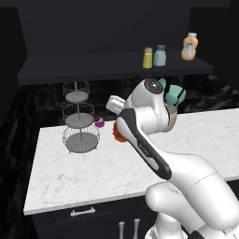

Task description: Put the shaker and condiment bottle from the counter next to their counterparts in the cabinet.

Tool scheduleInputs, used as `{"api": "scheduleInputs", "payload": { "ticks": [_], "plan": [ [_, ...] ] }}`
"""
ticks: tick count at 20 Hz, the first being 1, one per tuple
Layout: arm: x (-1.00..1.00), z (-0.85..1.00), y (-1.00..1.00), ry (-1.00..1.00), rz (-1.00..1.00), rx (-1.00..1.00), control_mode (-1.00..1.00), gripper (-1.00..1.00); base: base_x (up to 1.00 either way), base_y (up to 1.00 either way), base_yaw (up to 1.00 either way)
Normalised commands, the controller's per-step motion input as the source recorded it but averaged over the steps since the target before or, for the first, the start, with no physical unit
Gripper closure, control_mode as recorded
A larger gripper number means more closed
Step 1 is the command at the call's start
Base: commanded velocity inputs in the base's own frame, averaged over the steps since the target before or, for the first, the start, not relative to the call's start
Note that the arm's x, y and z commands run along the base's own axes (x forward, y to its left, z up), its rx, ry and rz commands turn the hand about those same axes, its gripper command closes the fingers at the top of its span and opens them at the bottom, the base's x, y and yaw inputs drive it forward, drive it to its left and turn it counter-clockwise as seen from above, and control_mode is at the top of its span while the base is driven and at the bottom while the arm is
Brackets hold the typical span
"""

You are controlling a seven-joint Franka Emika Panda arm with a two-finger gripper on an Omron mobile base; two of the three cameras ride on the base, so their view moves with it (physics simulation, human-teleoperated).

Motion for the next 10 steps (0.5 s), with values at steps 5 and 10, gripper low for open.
{"api": "scheduleInputs", "payload": {
  "ticks": [5,10],
  "plan": [
    [0.00,0.54,-0.43,0.00,0.00,0.00,-1.00,1.00,0.00,0.00,0.00],
    [0.00,0.48,-0.43,0.00,0.00,0.00,-1.00,1.00,0.00,0.00,0.00]
  ]
}}
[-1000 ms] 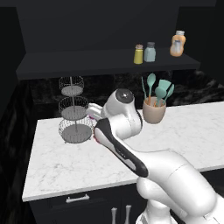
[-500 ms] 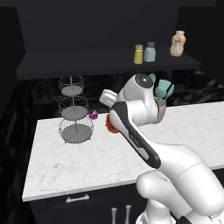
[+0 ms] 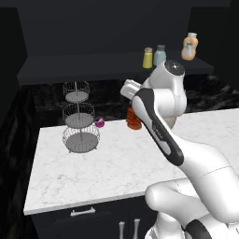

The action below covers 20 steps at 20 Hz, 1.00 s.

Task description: Put the shaker and condiment bottle from the counter next to their counterparts in the cabinet.

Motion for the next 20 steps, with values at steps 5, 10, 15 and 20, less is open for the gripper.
{"api": "scheduleInputs", "payload": {
  "ticks": [5,10,15,20],
  "plan": [
    [0.00,0.46,-0.34,-0.04,0.00,-0.02,-1.00,1.00,0.00,0.00,0.00],
    [-0.03,0.46,-0.16,-0.17,0.00,-0.09,-1.00,1.00,0.00,0.00,0.00],
    [-0.21,0.33,-0.01,-0.23,0.01,-0.15,-1.00,1.00,0.00,0.00,0.00],
    [-0.40,0.44,0.00,-0.20,0.02,-0.08,-1.00,1.00,0.00,0.00,0.00]
  ]
}}
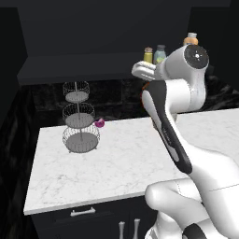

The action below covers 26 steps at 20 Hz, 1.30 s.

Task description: Put the shaker and condiment bottle from the counter next to their counterparts in the cabinet.

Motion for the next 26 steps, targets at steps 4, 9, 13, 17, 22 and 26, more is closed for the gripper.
{"api": "scheduleInputs", "payload": {
  "ticks": [4,9,13,17,22,26],
  "plan": [
    [-0.18,0.80,-0.20,-0.04,0.02,0.00,-1.00,1.00,0.00,0.00,0.00],
    [-0.04,0.78,-0.37,0.00,0.00,0.01,-1.00,1.00,0.00,0.00,0.00],
    [-0.02,0.29,-0.34,0.00,0.00,-0.04,-1.00,1.00,0.00,0.00,0.00],
    [0.00,0.00,-0.24,-0.02,0.00,-0.09,-1.00,1.00,0.00,0.00,0.00],
    [0.00,0.00,-0.19,-0.10,0.00,-0.07,-1.00,1.00,0.00,0.00,0.00],
    [0.00,-0.01,-0.18,-0.13,0.00,-0.05,-1.00,1.00,0.00,0.00,0.00]
  ]
}}
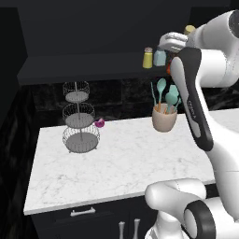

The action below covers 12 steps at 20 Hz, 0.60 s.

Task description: Put the shaker and condiment bottle from the counter next to their counterparts in the cabinet.

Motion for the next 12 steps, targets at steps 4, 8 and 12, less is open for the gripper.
{"api": "scheduleInputs", "payload": {
  "ticks": [4,8,12],
  "plan": [
    [0.00,-0.17,-0.22,-0.07,0.00,0.00,-1.00,1.00,0.00,0.00,0.00],
    [0.00,-0.16,-0.24,-0.02,0.00,0.00,-1.00,1.00,0.00,0.00,0.00],
    [0.06,0.00,-0.24,0.00,0.01,0.00,-1.00,1.00,0.00,0.00,0.00]
  ]
}}
